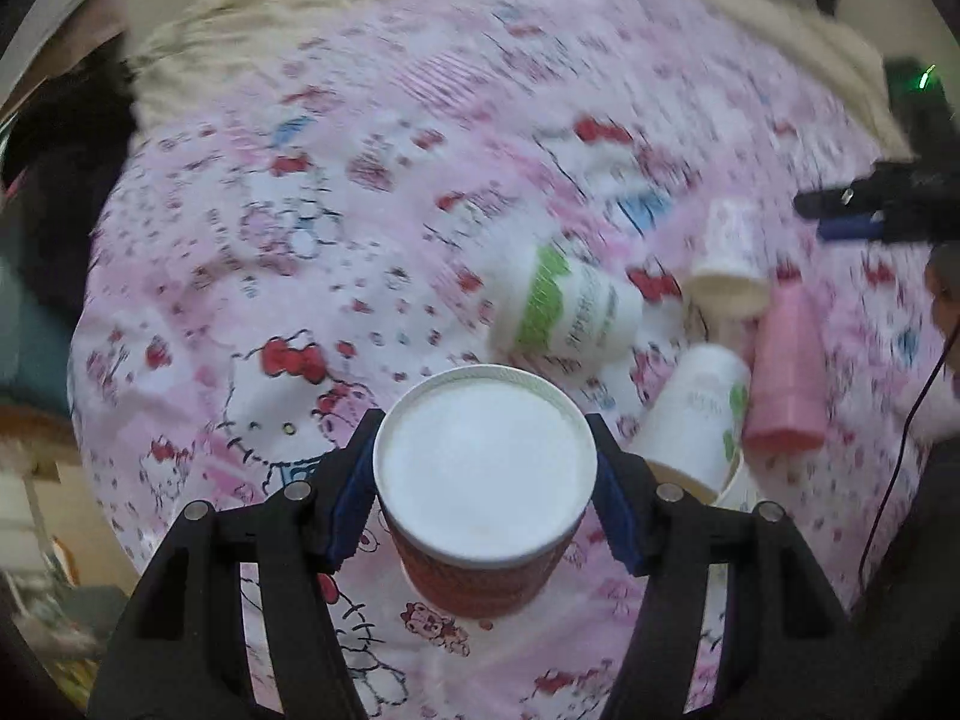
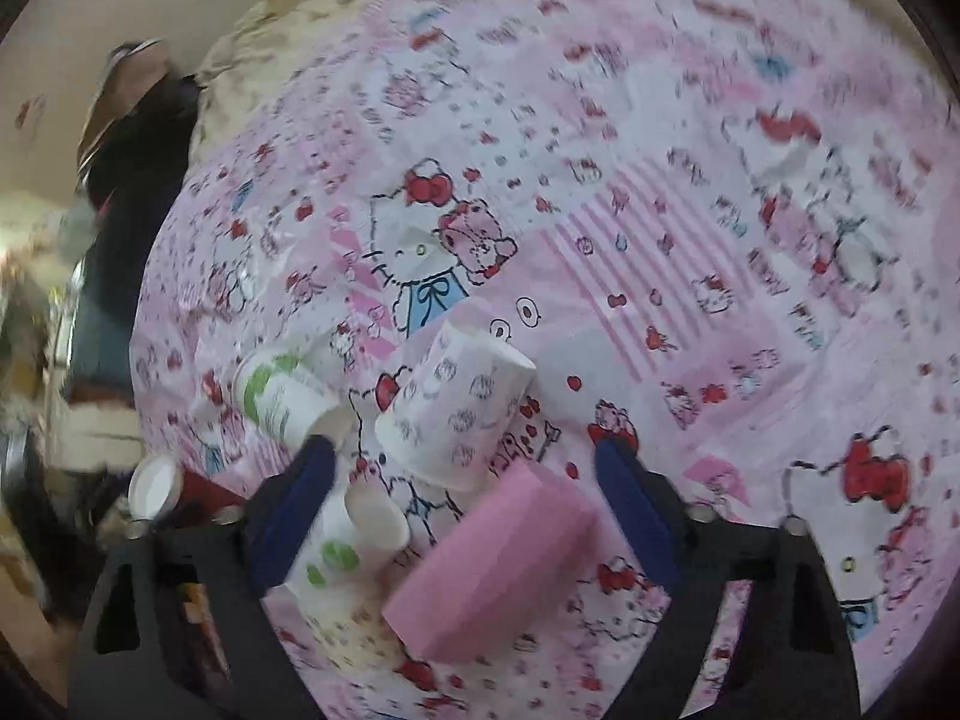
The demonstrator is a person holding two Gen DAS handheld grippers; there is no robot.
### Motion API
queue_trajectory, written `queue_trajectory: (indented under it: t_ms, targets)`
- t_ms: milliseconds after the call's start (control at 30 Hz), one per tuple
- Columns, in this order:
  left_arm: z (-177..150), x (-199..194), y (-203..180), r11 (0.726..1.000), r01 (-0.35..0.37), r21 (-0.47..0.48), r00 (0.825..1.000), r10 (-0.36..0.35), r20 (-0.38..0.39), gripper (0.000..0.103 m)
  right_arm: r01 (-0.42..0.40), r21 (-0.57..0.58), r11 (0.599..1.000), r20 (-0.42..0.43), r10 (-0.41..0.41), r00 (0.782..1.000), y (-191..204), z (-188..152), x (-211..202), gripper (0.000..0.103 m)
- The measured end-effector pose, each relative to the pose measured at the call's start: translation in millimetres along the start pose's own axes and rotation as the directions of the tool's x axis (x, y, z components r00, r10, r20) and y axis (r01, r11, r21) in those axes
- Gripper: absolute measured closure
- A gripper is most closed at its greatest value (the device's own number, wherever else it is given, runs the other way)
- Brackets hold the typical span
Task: Flip cup upside down
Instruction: 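Grasp the red ripple cup with the left tool while the right tool reaches the small white kitty cup, then stand the red cup bottom-up with the left tool while the right tool flips the small white cup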
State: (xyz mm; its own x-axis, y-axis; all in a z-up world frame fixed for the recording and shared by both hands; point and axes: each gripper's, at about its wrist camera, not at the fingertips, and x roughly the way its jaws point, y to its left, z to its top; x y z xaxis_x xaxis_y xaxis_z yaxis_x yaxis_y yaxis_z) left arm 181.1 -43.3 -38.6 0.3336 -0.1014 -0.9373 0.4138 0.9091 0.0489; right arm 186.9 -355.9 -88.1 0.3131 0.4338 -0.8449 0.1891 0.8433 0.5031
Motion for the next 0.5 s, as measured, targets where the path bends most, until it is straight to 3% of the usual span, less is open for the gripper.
queue_trajectory:
  t_ms: [167, 500]
  targets:
    - [-20, -15, 16, 0.992, -0.009, -0.125, 0.996, 0.020, 0.086, 0.043, -0.033, 0.088, 0.996, -0.047, 0.037, 0.998, -8, 16, 23, 0.028]
    - [-44, -8, 18, 0.977, -0.010, -0.212, 0.994, 0.032, 0.102, 0.043, -0.102, 0.248, 0.963, -0.117, 0.134, 0.984, -37, 35, 62, 0.035]
